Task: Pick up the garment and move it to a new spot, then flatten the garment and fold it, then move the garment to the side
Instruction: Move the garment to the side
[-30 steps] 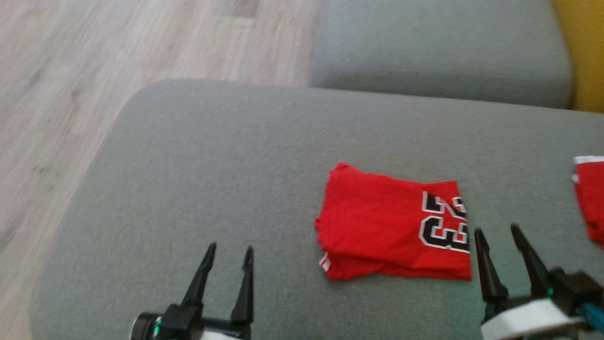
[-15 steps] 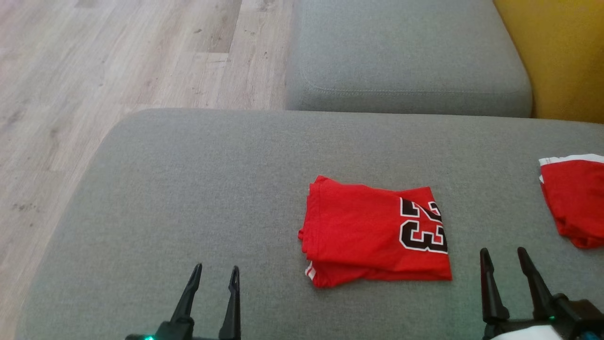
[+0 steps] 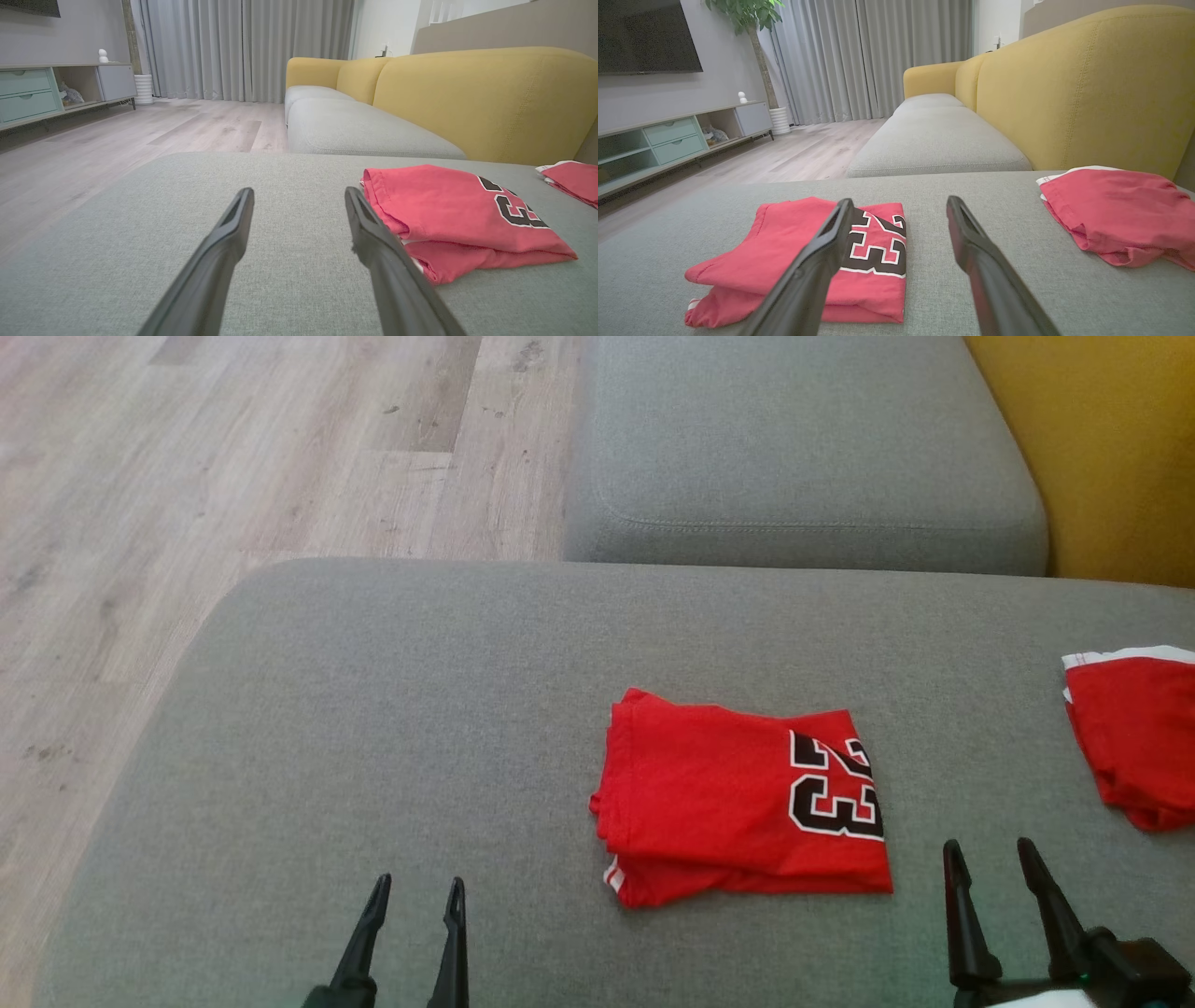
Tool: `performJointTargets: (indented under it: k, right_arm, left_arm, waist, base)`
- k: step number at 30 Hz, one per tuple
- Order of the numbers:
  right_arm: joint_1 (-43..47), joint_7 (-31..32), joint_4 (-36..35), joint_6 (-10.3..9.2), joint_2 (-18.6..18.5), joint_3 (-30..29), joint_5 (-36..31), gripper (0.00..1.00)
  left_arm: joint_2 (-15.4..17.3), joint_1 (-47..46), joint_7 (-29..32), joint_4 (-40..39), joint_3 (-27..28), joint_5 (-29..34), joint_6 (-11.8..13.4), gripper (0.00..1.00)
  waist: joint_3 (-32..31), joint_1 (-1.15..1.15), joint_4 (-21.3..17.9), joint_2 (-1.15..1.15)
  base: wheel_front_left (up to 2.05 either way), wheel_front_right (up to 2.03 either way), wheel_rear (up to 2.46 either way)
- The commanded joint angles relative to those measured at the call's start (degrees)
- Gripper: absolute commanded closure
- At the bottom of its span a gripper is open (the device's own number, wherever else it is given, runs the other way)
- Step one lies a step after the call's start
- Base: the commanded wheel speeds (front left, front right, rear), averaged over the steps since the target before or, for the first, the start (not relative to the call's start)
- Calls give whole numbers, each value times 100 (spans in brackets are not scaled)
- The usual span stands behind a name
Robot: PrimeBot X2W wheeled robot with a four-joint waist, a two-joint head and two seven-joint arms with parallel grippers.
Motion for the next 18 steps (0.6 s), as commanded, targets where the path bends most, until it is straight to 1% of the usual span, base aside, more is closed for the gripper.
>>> performJointTargets:
  k: [1, 7, 10, 11, 12, 14, 16, 18]
  right_arm:
    - [-178, -63, -159, 39, -50, 100, -29, 0]
    - [-232, -63, -30, 39, -37, -18, 60, 0]
    - [-377, -63, 246, 39, -34, -23, 128, 0]
    - [-474, -63, 387, 39, -34, -23, 148, 0]
    - [-756, -63, 730, 39, -33, -34, 212, 0]
    - [-1126, -63, 1141, 39, -53, 13, 262, 0]
    - [-1574, -32, 1654, 39, -140, 107, 311, 0]
    - [-2055, 128, 2124, 39, -243, 182, 385, 0]
  left_arm:
    - [-40, -230, -55, -216, 243, 51, -10, 0]
    - [-42, -287, -55, -539, 279, 96, 56, 0]
    - [-43, -337, -55, -695, 248, 93, 102, 0]
    - [-43, -361, -55, -740, 231, 92, 117, 0]
    - [-43, -426, -55, -830, 187, 89, 142, 0]
    - [-44, -478, -55, -874, 126, 107, 149, 0]
    - [-44, -539, -55, -883, 65, 146, 157, 0]
    - [-44, -631, -55, -903, 2, 173, 162, 0]
  waist:
    - [6, 0, 6, 0]
    - [138, 0, 42, 0]
    - [302, 0, 65, 0]
    - [374, 0, 72, 0]
    - [521, 0, 89, 0]
    - [675, 0, 102, 0]
    - [832, 0, 114, 0]
    - [1019, 0, 136, 0]
  base:
    - [0, 0, 0]
    - [0, 0, 0]
    - [0, 0, 0]
    - [0, 0, 0]
    - [0, 0, 0]
    - [0, 0, 0]
    - [0, 0, 0]
    - [0, 0, 0]
